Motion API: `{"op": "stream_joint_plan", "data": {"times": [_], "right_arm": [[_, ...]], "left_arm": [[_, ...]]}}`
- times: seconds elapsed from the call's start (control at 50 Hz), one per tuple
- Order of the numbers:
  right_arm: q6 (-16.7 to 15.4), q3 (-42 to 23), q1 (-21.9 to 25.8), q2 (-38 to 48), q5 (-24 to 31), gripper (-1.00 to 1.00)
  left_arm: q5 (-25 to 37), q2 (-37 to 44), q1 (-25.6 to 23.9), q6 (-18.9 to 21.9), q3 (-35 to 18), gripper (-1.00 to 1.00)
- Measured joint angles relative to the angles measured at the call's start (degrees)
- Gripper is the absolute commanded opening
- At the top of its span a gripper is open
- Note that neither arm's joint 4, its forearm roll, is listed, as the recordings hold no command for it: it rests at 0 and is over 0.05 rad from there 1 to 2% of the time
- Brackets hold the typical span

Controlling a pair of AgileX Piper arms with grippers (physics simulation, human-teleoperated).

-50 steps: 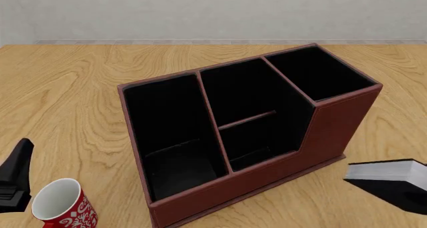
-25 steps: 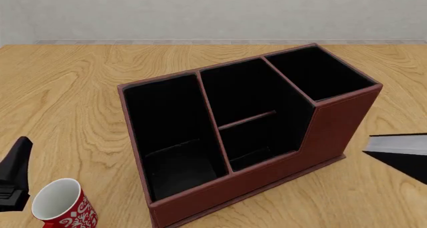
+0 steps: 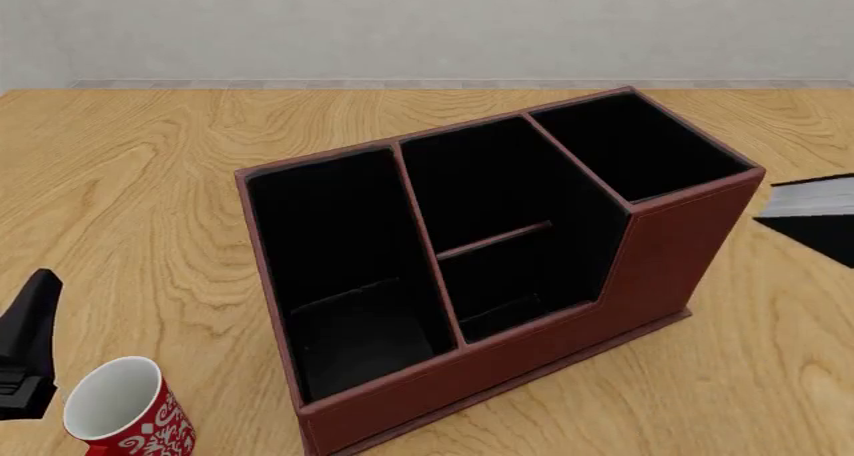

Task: Pick up the book and place it in the right compartment of the caddy.

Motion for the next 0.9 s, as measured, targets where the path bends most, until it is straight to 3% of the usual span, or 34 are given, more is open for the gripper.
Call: {"op": "stream_joint_plan", "data": {"times": [0.52, 0.9], "right_arm": [[1.2, -14.4, 2.4, 8.4, 0.0, -1.00], [9.1, -27.9, 4.9, 17.1, 0.0, -1.00]], "left_arm": [[0.5, -0.3, 0.4, 0.1, -0.2, 1.00], [1.0, -0.5, 0.9, 0.0, -0.3, 1.00]]}}
